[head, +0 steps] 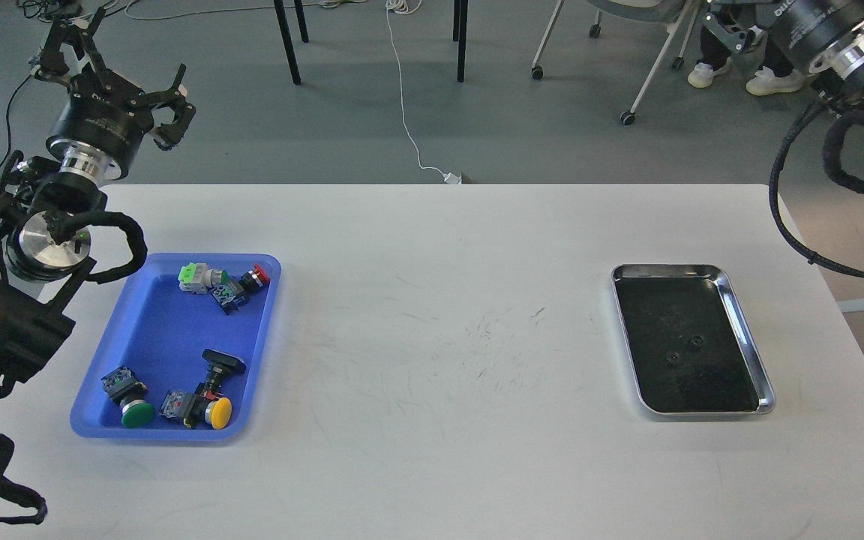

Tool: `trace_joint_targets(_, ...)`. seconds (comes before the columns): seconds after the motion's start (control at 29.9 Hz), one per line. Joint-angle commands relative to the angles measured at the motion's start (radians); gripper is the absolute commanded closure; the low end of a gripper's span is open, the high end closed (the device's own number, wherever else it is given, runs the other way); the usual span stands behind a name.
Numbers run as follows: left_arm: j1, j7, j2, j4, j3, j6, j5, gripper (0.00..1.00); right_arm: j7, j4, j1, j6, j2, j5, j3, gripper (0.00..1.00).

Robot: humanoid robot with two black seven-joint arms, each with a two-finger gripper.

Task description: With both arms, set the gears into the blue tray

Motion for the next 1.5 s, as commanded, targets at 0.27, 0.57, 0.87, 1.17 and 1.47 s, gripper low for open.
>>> trace_joint_targets(0.27, 0.008, -0.002, 0.011, 0.0, -0.012, -0.001, -0.011, 0.02, 0.009, 0.126, 0.316, 0.0, 0.031, -0.519, -0.51, 0.01)
trace_joint_targets(0.57, 0.01, -0.008, 0.012, 0.0, -0.012, 0.0, -0.011, 0.02, 0.146, 0.239, 0.479, 0.0, 0.12, -1.076, -0.915, 0.05)
trace_joint_targets(0.87, 0.011, -0.007, 0.014, 0.0, -0.009, -0.001, -0.011, 0.02, 0.176, 0.318, 0.445, -0.004, 0.109, -1.368, -1.117, 0.21)
trace_joint_targets(1.17, 0.025, -0.01, 0.017, 0.0, -0.004, -0.001, -0.011, 0.02, 0.176, 0.365, 0.344, -0.098, 0.014, -1.418, -1.171, 0.28)
trace_joint_targets(1.47, 0.031, -0.01, 0.011, -0.001, -0.003, 0.002, -0.011, 0.02, 0.176, 0.407, 0.295, -0.099, -0.047, -1.475, -1.173, 0.38)
